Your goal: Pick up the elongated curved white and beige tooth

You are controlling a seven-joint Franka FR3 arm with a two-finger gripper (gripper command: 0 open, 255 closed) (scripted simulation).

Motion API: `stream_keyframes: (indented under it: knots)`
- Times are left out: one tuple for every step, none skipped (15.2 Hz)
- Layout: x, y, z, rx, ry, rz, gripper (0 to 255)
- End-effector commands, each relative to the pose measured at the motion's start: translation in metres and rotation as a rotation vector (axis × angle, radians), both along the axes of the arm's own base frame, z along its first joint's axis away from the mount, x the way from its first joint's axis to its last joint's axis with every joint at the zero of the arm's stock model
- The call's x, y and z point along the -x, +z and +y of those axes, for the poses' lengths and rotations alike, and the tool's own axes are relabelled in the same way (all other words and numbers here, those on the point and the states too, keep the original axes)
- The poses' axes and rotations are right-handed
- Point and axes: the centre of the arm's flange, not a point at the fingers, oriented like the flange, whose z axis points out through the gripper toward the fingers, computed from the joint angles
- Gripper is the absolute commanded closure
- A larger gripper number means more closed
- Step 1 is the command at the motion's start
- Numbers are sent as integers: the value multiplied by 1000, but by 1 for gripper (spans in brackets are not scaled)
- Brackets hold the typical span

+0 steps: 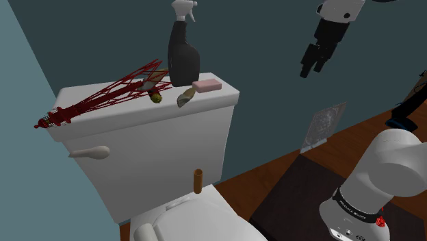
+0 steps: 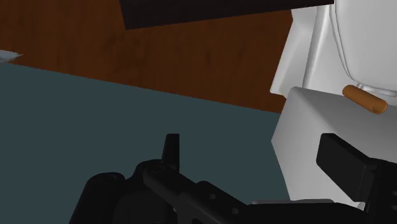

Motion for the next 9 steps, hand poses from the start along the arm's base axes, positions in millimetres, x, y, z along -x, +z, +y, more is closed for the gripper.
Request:
stream_keyframes:
  knots:
    - [0, 0, 0, 0, 0, 0, 0]
    - [0, -2, 13, -6, -29, -3, 0]
    - [-1, -3, 25, -12, -58, -6, 0]
    - [-3, -5, 38, -18, -87, -9, 0]
    - [-4, -6, 50, -23, -116, -13, 0]
    - [-6, -8, 63, -29, -145, -16, 0]
    - [-8, -9, 75, -35, -174, -19, 0]
    - [-11, -10, 88, -41, -203, -22, 0]
    - [-14, -11, 100, -47, -232, -25, 0]
